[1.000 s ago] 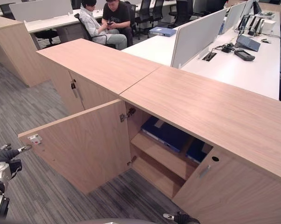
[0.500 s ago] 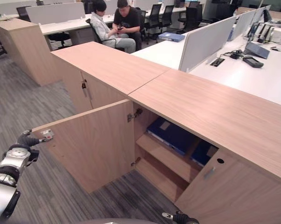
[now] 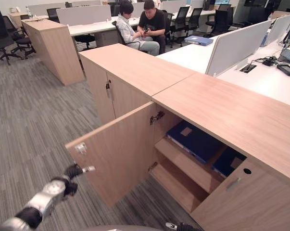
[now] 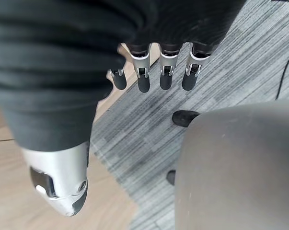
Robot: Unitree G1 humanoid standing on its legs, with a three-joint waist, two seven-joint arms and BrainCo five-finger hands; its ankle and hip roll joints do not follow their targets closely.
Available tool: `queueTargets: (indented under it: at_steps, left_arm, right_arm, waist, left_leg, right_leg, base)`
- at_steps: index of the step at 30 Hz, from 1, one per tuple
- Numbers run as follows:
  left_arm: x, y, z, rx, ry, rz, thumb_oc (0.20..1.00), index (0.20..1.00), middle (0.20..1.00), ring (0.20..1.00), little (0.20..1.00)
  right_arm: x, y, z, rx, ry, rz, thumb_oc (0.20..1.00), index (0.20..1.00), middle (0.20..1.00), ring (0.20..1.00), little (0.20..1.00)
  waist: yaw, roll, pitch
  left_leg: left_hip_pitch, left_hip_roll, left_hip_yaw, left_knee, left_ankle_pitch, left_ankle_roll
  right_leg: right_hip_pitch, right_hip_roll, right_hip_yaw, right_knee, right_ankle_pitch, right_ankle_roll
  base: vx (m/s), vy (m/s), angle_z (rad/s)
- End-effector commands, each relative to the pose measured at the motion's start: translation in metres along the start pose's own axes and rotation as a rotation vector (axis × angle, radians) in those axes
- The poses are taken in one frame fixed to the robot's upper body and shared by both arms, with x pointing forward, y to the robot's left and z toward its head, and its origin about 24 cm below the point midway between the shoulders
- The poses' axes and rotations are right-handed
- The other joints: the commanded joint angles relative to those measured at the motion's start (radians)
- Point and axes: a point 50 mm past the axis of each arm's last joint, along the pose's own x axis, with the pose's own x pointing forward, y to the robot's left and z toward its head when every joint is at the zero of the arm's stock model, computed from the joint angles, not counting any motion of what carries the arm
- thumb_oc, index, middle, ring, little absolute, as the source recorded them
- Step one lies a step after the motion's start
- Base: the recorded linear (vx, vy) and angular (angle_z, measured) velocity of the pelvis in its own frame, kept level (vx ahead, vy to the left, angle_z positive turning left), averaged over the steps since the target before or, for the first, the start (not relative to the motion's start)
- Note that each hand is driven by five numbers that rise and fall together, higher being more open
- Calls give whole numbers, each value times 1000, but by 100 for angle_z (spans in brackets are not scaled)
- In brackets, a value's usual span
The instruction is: Put the empty folder in the office cabinet
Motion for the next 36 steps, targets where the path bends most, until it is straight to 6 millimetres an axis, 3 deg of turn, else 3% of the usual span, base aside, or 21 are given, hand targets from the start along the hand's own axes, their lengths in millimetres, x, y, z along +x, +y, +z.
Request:
queueTargets:
  at_steps: [1, 13, 22, 23, 25, 28, 32, 36]
  left_arm:
    - [10, -110, 137, -27, -511, -529, 1000, 1000, 1000, 1000, 1000]
    - [-9, -119, 129, -54, -524, -626, 1000, 1000, 1000, 1000, 1000]
    - [-18, -118, 134, -86, -557, -663, 1000, 1000, 1000, 1000, 1000]
    - [-18, -113, 132, -88, -553, -647, 1000, 1000, 1000, 1000, 1000]
    - [-19, -111, 131, -86, -553, -638, 1000, 1000, 1000, 1000, 1000]
    - [-20, -85, 114, -85, -531, -545, 1000, 1000, 1000, 1000, 1000]
    - [-16, -74, 101, -111, -488, -476, 1000, 1000, 1000, 1000, 1000]
    - [-11, -67, 76, -165, -413, -392, 1000, 1000, 1000, 1000, 1000]
  right_arm:
    - [1, 2, 22, -12, -31, -17, 1000, 1000, 1000, 1000, 1000]
    - [1, 1, 8, -9, 9, -32, 1000, 1000, 1000, 1000, 1000]
    - [-4, -21, -22, 34, 126, -108, 1000, 1000, 1000, 1000, 1000]
    - [-9, -35, -45, -9, 229, -144, 1000, 1000, 1000, 1000, 1000]
    - [-11, -39, -53, -44, 264, -147, 1000, 1000, 1000, 1000, 1000]
    - [-28, -69, -91, -213, 447, -170, 1000, 1000, 1000, 1000, 1000]
    - [-28, -71, -91, -182, 434, -173, 1000, 1000, 1000, 1000, 1000]
    - [-21, -62, -74, -126, 354, -167, 1000, 1000, 1000, 1000, 1000]
  waist:
    - [-126, -3, 23]
    - [-124, 2, 29]
    - [-133, 21, 33]
    - [-140, 24, 35]
    - [-142, 24, 36]
    - [-153, 23, 41]
    - [-158, 22, 41]
    - [-159, 22, 43]
  left_leg:
    - [40, 1, -65, 4, -122, 17]
    - [37, -2, -66, 4, -126, 17]
    - [40, -5, -54, 4, -135, 23]
    - [39, -6, -48, 4, -139, 24]
    - [39, -7, -45, 4, -139, 25]
    - [33, -7, -27, 4, -138, 25]
    - [29, -7, -16, 4, -137, 27]
    - [24, -7, 7, 4, -136, 34]
  right_leg:
    - [69, 90, -42, 8, -127, 7]
    - [69, 86, -48, 8, -126, 8]
    - [69, 79, -44, 8, -123, 13]
    - [67, 78, -40, 8, -121, 15]
    - [67, 78, -39, 8, -121, 15]
    - [60, 74, -31, 8, -114, 18]
    - [53, 74, -19, 8, -110, 20]
    - [36, 76, 11, 8, -101, 25]
  base:
    - [-15, 2, -14]
    - [-6, 8, -14]
    - [-4, 33, 1]
    - [-18, 42, -4]
    - [-17, 34, -7]
    - [-33, 45, -11]
    - [-25, 36, -7]
    - [-33, 55, -24]
